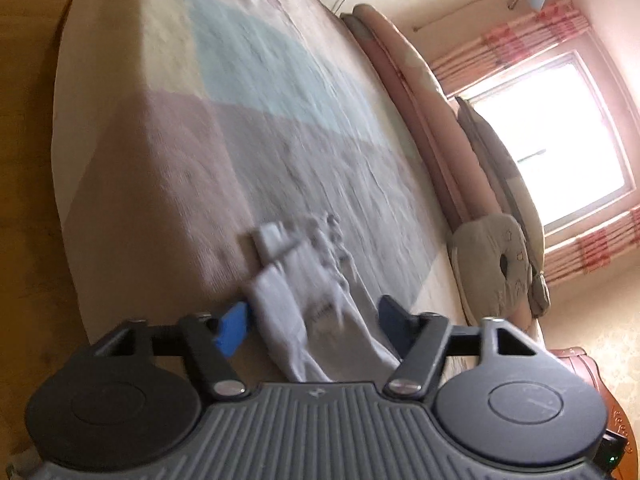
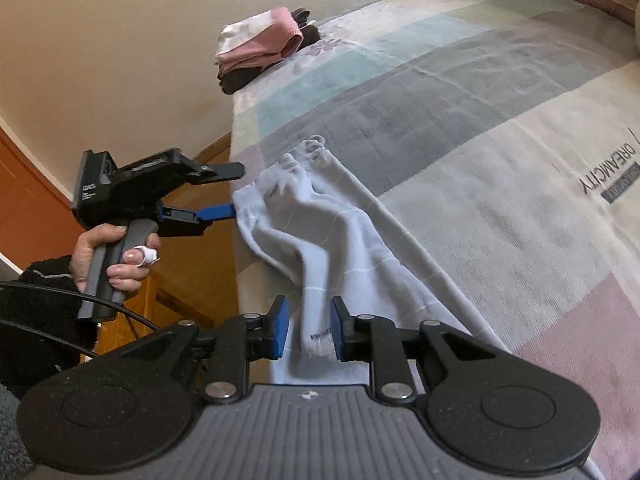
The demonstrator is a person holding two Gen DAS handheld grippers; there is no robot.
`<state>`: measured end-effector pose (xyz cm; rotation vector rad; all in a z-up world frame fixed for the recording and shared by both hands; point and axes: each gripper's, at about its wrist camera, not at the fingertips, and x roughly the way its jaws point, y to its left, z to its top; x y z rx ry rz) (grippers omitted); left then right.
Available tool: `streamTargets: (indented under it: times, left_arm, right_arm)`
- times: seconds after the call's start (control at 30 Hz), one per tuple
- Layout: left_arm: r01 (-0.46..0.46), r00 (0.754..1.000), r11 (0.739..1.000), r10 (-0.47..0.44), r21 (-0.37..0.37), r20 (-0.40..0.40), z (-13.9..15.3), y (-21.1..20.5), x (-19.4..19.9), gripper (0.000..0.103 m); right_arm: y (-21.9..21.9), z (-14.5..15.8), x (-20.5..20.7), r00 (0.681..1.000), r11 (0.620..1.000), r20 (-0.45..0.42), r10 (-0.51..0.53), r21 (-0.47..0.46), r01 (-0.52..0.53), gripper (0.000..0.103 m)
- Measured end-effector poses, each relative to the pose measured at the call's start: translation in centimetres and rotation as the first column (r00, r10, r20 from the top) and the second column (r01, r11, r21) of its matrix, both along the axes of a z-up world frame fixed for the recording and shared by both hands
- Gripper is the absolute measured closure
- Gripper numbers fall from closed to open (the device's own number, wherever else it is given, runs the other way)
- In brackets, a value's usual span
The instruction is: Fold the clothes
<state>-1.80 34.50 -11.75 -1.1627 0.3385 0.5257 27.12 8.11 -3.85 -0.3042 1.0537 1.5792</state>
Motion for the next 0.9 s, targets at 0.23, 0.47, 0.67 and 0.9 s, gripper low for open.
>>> streamTargets:
  times: [0.23, 0.47, 0.67, 0.9]
  left_arm:
    - [-0.008, 0.999, 0.998, 0.01, 0.056, -0.041, -0.7, 0.1, -0.1, 0.083]
    - [0.041, 0.992, 0.989, -0.023, 0.145, -0.125, -0.3, -0.3, 1.0, 0.096]
    - [0.075, 0.987, 0.977, -0.044, 0.201, -0.153, 0.8, -0.7, 1.1, 0.099]
    - [0.096, 0.992, 0.948, -0.067, 0.304, -0.107, 4.6, 0.3, 1.9, 0.1]
  right_arm:
    - [6.1, 1.4, 0.3, 0.994, 0.993, 0.038, 0.101, 0.066, -0.103, 0.077]
    - [16.7, -1.5, 0.6, 0.979, 0.978, 0.031, 0.199, 0.05, -0.201, 0.074]
    - [19.4, -4.8, -0.6, 0.971, 0.972, 0.052, 0.232, 0.029, -0.234, 0.079]
    - [17.8, -1.5, -0.8, 0.971, 0.968, 0.1, 0.219, 0.101, -0.229, 0.095]
